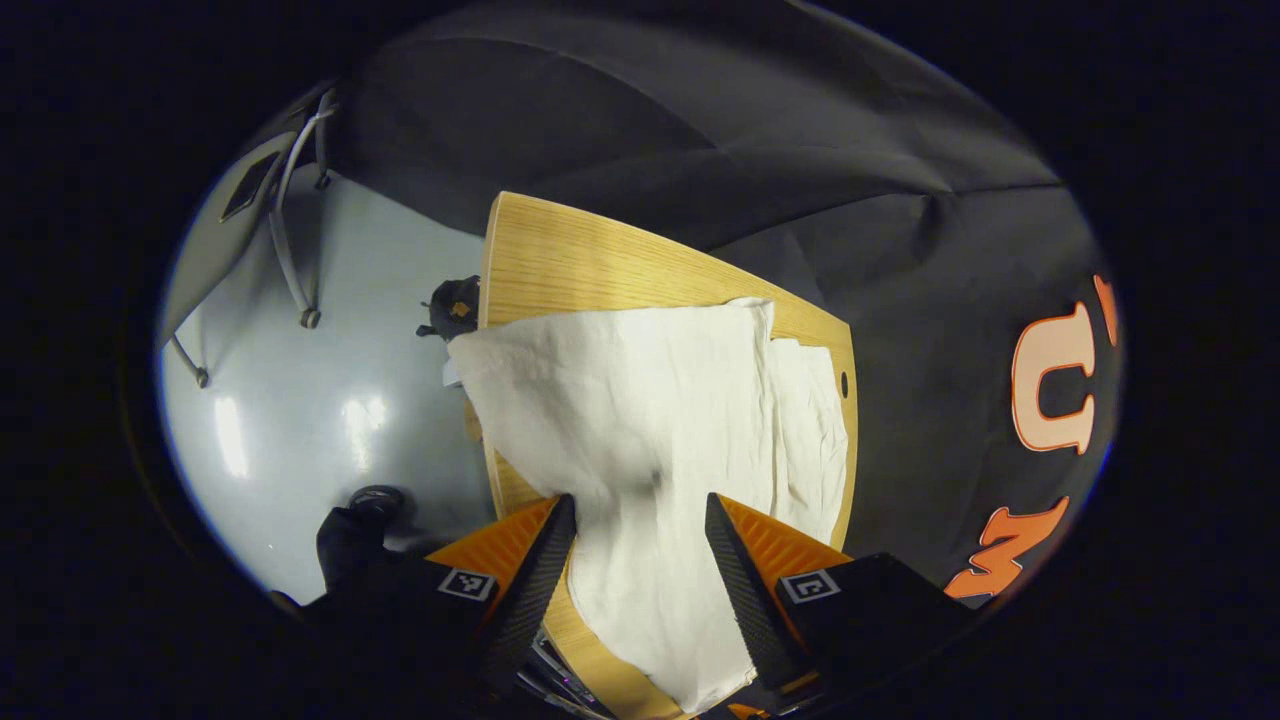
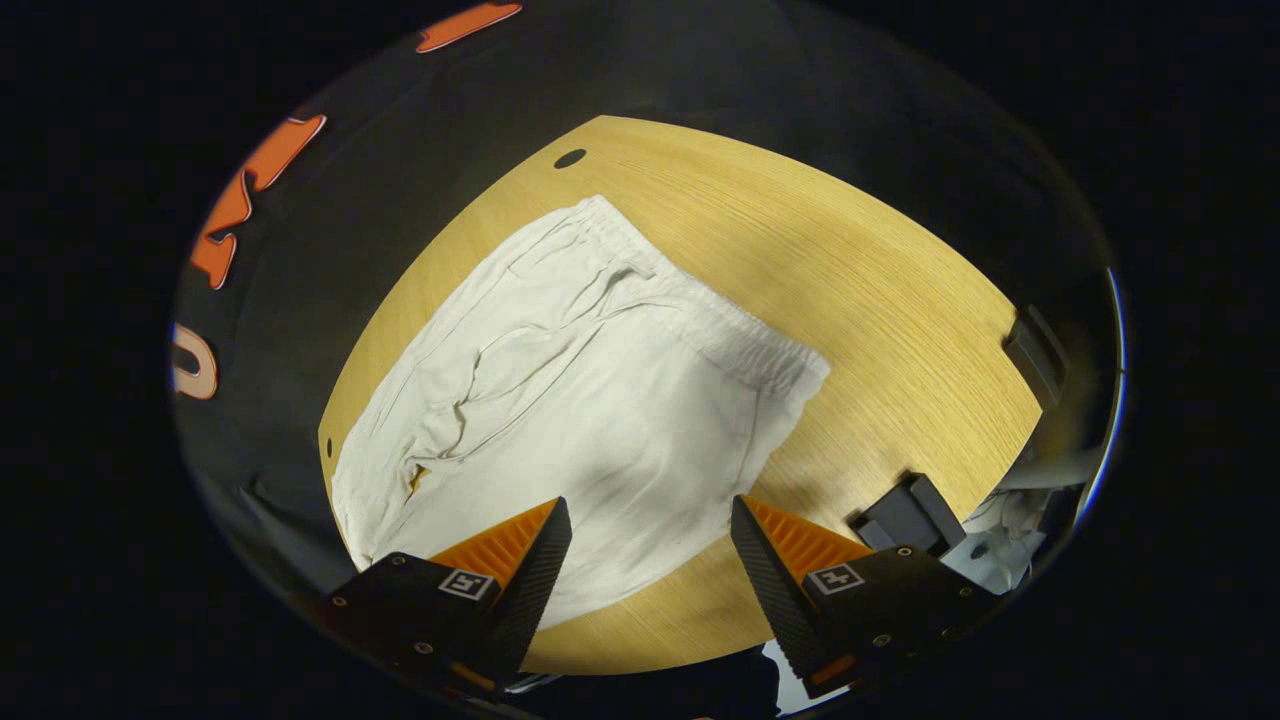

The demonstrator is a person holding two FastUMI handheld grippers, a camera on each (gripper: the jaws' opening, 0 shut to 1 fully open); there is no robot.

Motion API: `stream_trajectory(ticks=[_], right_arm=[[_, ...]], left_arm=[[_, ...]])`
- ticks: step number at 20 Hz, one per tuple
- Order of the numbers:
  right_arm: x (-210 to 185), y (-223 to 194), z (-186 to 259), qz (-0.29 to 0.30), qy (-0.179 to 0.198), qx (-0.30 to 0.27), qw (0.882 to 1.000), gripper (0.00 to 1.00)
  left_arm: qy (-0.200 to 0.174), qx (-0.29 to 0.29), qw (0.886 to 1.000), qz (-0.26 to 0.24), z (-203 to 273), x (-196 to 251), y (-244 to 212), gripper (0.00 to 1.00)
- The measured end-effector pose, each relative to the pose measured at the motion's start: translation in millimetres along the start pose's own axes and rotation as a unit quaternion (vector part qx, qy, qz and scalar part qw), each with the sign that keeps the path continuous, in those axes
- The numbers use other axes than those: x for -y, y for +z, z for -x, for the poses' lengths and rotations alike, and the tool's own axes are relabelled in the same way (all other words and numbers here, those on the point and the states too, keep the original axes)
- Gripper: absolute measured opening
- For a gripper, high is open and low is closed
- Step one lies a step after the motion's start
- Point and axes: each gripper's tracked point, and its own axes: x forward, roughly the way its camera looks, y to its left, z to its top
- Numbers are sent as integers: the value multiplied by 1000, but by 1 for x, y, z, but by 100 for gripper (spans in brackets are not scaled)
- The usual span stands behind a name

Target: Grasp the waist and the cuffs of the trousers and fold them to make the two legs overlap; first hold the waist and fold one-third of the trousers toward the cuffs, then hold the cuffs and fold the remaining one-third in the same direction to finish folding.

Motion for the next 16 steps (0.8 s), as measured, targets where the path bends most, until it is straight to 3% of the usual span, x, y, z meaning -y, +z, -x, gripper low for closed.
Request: stream_trajectory(ticks=[4, 7, 8, 10, 11, 12, 16], right_arm=[[13, 2, -18, -11, -25, -3, 1000, 96], [34, 5, -23, -2, -66, -5, 998, 94], [37, 8, -23, -3, -67, -2, 998, 92], [44, 10, -23, -10, -70, -3, 998, 90], [48, 12, -25, -12, -73, -4, 997, 90], [51, 13, -26, -12, -75, -7, 997, 90], [46, 18, -36, 1, -77, -13, 997, 90]], left_arm=[[19, 11, 1000, -8, -14, 9, 10, 82], [58, 11, 998, -35, -11, 3, 10, 74], [63, 10, 997, -44, -7, 2, 9, 74], [78, 11, 995, -65, 7, -3, 8, 86], [90, 18, 993, -73, 8, -8, 12, 80], [101, 16, 992, -75, 8, -13, 12, 87], [98, 26, 992, -76, -10, 1, 14, 79]])
